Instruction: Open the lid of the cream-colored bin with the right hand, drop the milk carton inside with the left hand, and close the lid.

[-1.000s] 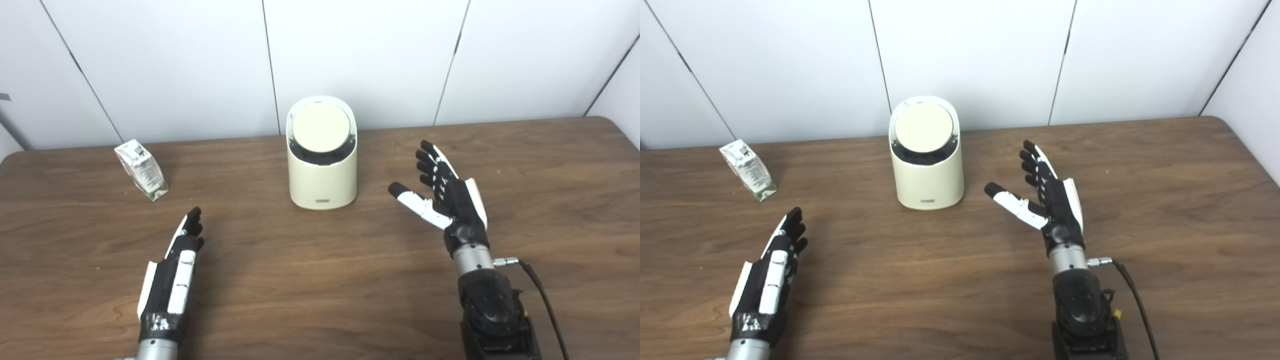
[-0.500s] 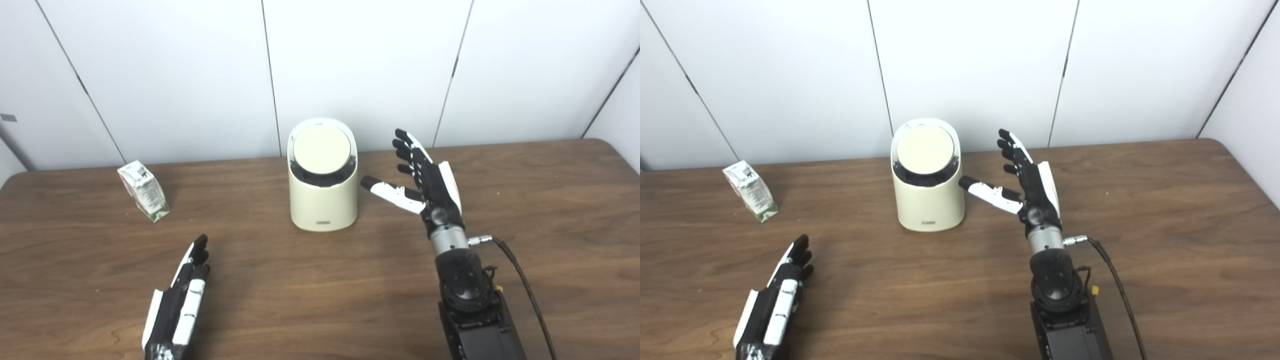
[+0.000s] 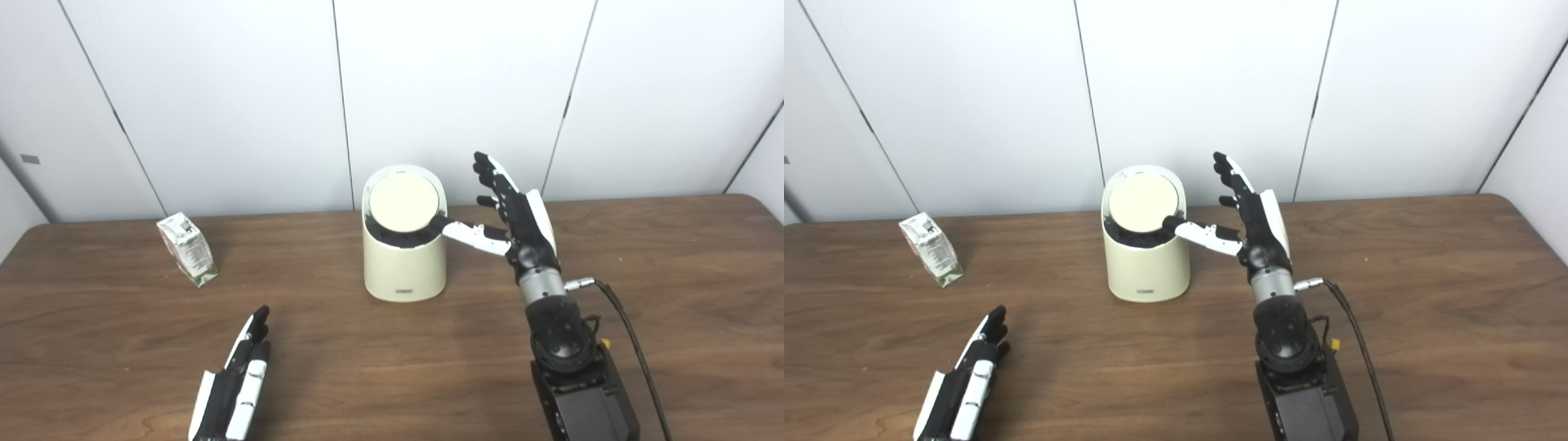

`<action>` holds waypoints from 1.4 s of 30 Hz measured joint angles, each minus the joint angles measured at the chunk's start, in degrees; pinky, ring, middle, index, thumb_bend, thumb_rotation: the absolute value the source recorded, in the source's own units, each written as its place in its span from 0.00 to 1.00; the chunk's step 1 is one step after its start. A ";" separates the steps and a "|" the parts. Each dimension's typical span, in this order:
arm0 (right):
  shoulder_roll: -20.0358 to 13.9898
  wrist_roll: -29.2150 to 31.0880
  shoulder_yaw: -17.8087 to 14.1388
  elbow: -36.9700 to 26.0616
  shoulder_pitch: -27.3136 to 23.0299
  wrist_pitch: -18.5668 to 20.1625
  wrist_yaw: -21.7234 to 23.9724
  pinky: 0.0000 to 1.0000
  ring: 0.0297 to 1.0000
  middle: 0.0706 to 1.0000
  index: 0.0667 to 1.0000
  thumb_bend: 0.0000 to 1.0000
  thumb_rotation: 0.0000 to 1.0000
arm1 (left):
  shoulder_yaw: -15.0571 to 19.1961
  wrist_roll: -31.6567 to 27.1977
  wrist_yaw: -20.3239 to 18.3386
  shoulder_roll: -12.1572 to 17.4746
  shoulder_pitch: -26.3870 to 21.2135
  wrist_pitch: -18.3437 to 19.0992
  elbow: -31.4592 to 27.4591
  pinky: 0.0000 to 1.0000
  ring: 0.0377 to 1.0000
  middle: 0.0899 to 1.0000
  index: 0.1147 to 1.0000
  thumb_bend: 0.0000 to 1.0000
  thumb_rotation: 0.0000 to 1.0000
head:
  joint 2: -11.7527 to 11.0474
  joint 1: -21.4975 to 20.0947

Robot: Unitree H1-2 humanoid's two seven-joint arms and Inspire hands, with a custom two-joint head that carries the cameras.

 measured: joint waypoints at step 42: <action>-0.53 -1.55 1.68 15.26 -9.35 -4.32 -2.45 0.83 0.88 0.87 0.88 0.84 0.32 | -0.59 2.04 0.86 -0.52 0.72 -1.27 0.04 0.98 0.98 0.99 1.00 0.45 0.86 | 0.17 0.44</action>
